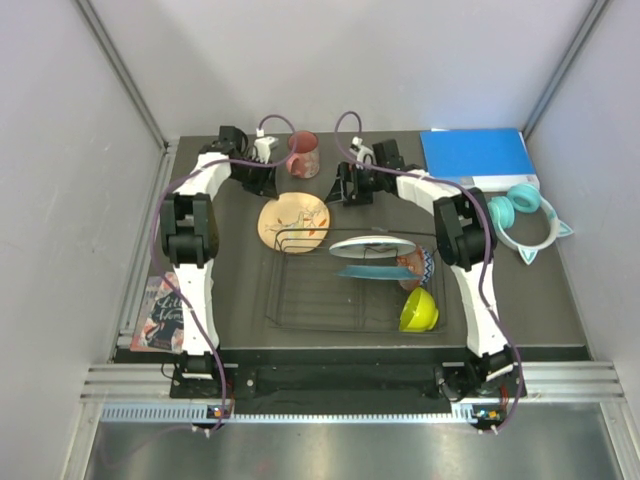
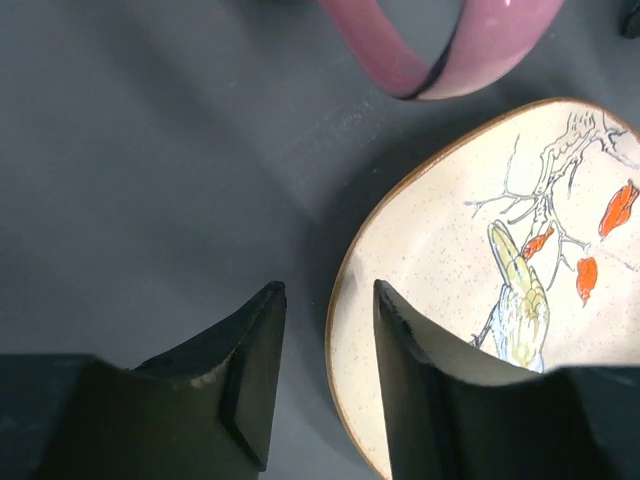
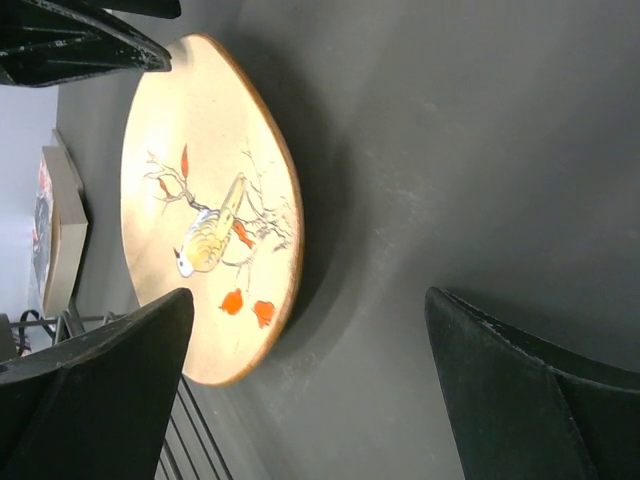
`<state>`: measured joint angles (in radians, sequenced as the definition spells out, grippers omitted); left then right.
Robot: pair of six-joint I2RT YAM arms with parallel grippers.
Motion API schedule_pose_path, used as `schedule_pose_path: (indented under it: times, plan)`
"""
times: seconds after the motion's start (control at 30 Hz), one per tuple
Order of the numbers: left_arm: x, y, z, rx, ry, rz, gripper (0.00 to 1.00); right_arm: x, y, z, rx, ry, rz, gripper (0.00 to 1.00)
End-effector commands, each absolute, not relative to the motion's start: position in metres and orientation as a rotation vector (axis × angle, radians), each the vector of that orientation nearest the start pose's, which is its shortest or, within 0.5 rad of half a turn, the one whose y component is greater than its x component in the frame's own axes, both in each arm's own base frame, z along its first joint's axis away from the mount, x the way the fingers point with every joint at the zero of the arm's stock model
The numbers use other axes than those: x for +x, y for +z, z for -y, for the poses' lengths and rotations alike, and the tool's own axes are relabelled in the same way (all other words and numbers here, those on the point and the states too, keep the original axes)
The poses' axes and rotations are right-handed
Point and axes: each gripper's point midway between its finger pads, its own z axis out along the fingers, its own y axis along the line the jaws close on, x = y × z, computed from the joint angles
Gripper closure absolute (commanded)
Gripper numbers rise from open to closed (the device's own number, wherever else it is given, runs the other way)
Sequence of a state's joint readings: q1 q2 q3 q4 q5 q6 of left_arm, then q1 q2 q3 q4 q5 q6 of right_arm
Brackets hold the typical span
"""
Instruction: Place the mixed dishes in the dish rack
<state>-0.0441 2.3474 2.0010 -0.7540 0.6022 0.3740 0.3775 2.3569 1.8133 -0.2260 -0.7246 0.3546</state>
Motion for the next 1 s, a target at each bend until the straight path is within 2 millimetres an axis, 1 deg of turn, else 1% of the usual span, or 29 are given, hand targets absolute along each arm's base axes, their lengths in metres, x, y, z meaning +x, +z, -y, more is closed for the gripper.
schedule_pose_path:
  times: [0.0, 0.03, 0.07, 0.13, 0.17, 0.2, 0.23, 0.27, 0.3, 0.33, 0.37, 0.4, 0.43, 0.47, 0.5, 0.53, 0.57, 0.6, 0.63, 0.67, 0.7, 0.73, 0.77, 0.83, 0.93, 0.97]
  plan:
    - [0.529, 0.109, 0.106, 0.705, -0.590, -2.298, 0.50, 0.462, 0.042, -0.344, -0.462, 1.221, -2.421, 0.03]
    - [0.528, 0.114, 0.101, 0.706, -0.570, -2.290, 0.46, 0.461, 0.039, -0.346, -0.462, 1.219, -2.428, 0.03]
    - [0.528, 0.126, 0.095, 0.713, -0.529, -2.270, 0.37, 0.461, 0.037, -0.346, -0.463, 1.219, -2.431, 0.03]
    - [0.526, 0.135, 0.085, 0.716, -0.495, -2.265, 0.31, 0.461, 0.035, -0.346, -0.458, 1.220, -2.436, 0.03]
    - [0.521, 0.144, 0.079, 0.731, -0.471, -2.260, 0.28, 0.460, 0.034, -0.347, -0.458, 1.222, -2.439, 0.04]
    - [0.519, 0.150, 0.078, 0.746, -0.461, -2.253, 0.25, 0.462, 0.035, -0.347, -0.453, 1.222, -2.437, 0.04]
    - [0.517, 0.154, 0.062, 0.733, -0.438, -2.260, 0.24, 0.461, 0.032, -0.347, -0.451, 1.225, -2.442, 0.06]
    - [0.514, 0.161, 0.057, 0.791, -0.403, -2.237, 0.23, 0.462, 0.033, -0.348, -0.450, 1.227, -2.441, 0.07]
    - [0.500, 0.156, 0.054, 0.827, -0.400, -2.283, 0.22, 0.462, 0.031, -0.348, -0.446, 1.230, -2.445, 0.08]
    - [0.491, 0.159, 0.052, 0.875, -0.388, -2.286, 0.23, 0.461, 0.028, -0.347, -0.438, 1.230, -2.456, 0.09]
    - [0.483, 0.155, 0.049, 0.967, -0.366, -2.274, 0.23, 0.462, 0.028, -0.348, -0.436, 1.231, -2.456, 0.09]
    - [0.461, 0.142, 0.046, 1.017, -0.386, -2.342, 0.23, 0.462, 0.026, -0.348, -0.433, 1.231, -2.460, 0.09]
    - [0.452, 0.137, 0.043, 1.057, -0.384, -2.357, 0.23, 0.462, 0.025, -0.348, -0.422, 1.237, -2.467, 0.11]
    - [0.442, 0.139, 0.040, 1.133, -0.359, -2.338, 0.24, 0.463, 0.025, -0.349, -0.422, 1.238, -2.465, 0.11]
    - [0.421, 0.122, 0.038, 1.181, -0.388, -2.391, 0.24, 0.463, 0.025, -0.350, -0.423, 1.243, -2.465, 0.12]
    - [0.411, 0.123, 0.037, 1.219, -0.377, -2.383, 0.25, 0.463, 0.023, -0.350, -0.415, 1.244, -2.471, 0.13]
    - [0.403, 0.118, 0.035, 1.271, -0.371, -2.375, 0.25, 0.464, 0.024, -0.350, -0.413, 1.244, -2.470, 0.13]
    - [0.387, 0.105, 0.035, 1.299, -0.393, -2.409, 0.25, 0.464, 0.022, -0.351, -0.413, 1.247, -2.474, 0.13]
    - [0.382, 0.104, 0.033, 1.331, -0.360, -2.408, 0.25, 0.463, 0.020, -0.351, -0.414, 1.249, -2.477, 0.13]
    - [0.369, 0.091, 0.032, 1.371, -0.365, -2.435, 0.25, 0.464, 0.021, -0.352, -0.412, 1.248, -2.478, 0.13]
    - [0.365, 0.086, 0.028, 1.385, -0.350, -2.447, 0.25, 0.464, 0.021, -0.352, -0.409, 1.251, -2.481, 0.13]
    - [0.362, 0.083, 0.041, 1.444, -0.339, -2.420, 0.25, 0.465, 0.020, -0.352, -0.406, 1.251, -2.484, 0.13]
    - [0.357, 0.075, 0.040, 1.464, -0.322, -2.433, 0.25, 0.464, 0.019, -0.352, -0.401, 1.249, -2.490, 0.13]
    - [0.356, 0.068, 0.046, 1.492, -0.306, -2.420, 0.25, 0.464, 0.020, -0.352, -0.403, 1.250, -2.490, 0.14]
    - [0.364, 0.061, 0.053, 1.468, -0.303, -2.402, 0.26, 0.463, 0.019, -0.351, -0.402, 1.248, -2.496, 0.14]
    - [0.370, 0.061, 0.057, 1.445, -0.304, -2.385, 0.26, 0.463, 0.019, -0.351, -0.400, 1.249, -2.497, 0.14]
